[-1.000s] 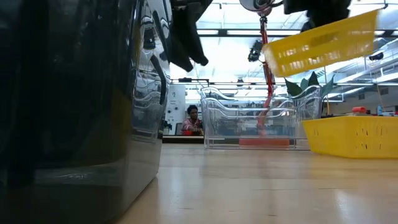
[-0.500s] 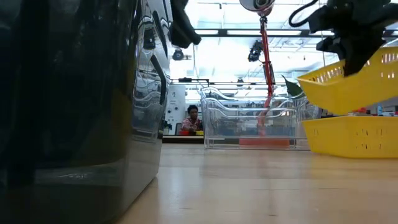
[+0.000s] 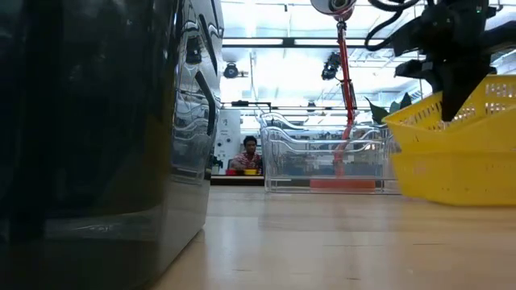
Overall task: Stack baskets by color
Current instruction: Stack the top yellow bin on the middle yellow bin
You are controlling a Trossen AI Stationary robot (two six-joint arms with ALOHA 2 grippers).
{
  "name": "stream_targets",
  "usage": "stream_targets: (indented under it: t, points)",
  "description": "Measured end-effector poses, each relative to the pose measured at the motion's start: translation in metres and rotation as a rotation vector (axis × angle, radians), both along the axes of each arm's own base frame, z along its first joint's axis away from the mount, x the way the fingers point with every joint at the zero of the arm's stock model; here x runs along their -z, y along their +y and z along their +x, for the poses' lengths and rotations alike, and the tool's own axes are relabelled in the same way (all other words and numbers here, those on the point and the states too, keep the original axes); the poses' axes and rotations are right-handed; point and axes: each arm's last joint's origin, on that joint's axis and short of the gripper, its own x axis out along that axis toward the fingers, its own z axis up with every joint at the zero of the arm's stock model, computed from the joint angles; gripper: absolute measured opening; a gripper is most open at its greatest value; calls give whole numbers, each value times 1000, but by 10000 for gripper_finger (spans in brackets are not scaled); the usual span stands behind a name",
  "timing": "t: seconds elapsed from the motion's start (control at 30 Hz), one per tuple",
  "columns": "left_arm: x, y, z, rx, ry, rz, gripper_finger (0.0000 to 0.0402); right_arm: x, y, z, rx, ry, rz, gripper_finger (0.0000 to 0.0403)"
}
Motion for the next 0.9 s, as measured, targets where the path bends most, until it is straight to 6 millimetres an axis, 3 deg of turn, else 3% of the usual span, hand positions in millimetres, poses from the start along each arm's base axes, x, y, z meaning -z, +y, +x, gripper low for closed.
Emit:
stream_targets:
  t: [0.27, 0.53, 0.9]
  points:
    - [-25, 6, -28, -16, -45, -110, 57, 19, 17, 26, -29, -43, 97, 5]
    - [-31, 8, -34, -17, -65, -125, 57, 40, 26, 55, -64, -114, 133, 12]
    - [-30, 8, -35, -17, -53, -118, 52, 46, 19, 68, 5, -174, 141, 143]
